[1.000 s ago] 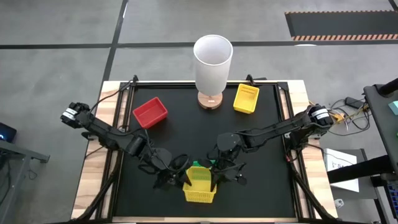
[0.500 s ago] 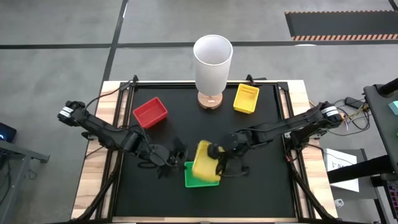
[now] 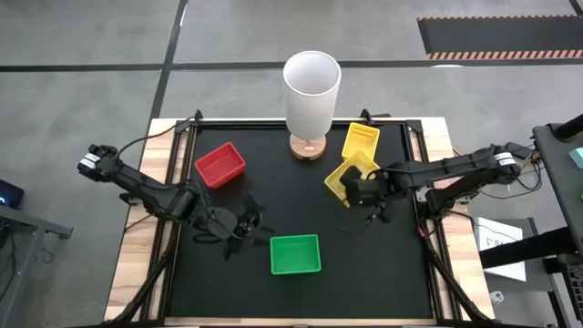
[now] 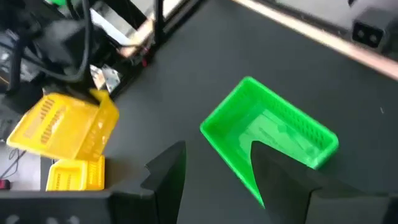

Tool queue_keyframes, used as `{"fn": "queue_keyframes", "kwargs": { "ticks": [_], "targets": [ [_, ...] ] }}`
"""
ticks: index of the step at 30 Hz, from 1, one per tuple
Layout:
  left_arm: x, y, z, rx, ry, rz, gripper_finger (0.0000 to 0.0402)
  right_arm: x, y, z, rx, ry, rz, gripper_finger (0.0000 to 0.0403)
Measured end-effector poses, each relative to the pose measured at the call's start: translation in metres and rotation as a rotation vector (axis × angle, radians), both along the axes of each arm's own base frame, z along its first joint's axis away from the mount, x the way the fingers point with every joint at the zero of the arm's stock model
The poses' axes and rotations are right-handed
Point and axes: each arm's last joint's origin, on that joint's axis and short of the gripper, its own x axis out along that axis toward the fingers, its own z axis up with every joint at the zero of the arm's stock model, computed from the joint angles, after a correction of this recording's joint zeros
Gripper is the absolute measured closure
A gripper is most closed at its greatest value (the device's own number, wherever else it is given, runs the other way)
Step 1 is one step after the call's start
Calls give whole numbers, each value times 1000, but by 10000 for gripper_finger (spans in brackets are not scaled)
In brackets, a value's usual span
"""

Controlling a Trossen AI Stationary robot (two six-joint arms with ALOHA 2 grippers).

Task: Stack baskets by color
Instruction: Stack the bottom yellow bin on the stacked yellow bins

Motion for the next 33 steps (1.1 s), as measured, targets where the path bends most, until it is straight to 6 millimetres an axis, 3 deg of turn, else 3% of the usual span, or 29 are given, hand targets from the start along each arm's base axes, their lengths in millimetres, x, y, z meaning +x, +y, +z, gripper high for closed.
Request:
{"fn": "queue_keyframes", "kwargs": {
  "ticks": [7, 11, 15, 19, 27, 33],
  "targets": [
    [-5, 1, -17, -65, -101, -11, 236, -10, -43, -9, -265, 78, 69, 395],
    [-12, 4, -21, -82, -148, -4, 236, -18, -76, -14, -238, 146, 68, 394],
    [-21, 9, -16, -104, -189, -2, 236, -29, -103, -22, -257, 247, 191, 394],
    [-32, 14, -12, -122, -221, -1, 236, -34, -128, -29, -203, 236, 138, 394],
    [-43, 19, -8, -142, -265, -1, 236, -40, -157, -40, -167, 222, 158, 394],
    [-43, 19, -8, -122, -268, -10, 236, -44, -163, -49, -161, 261, 204, 394]
  ]
}}
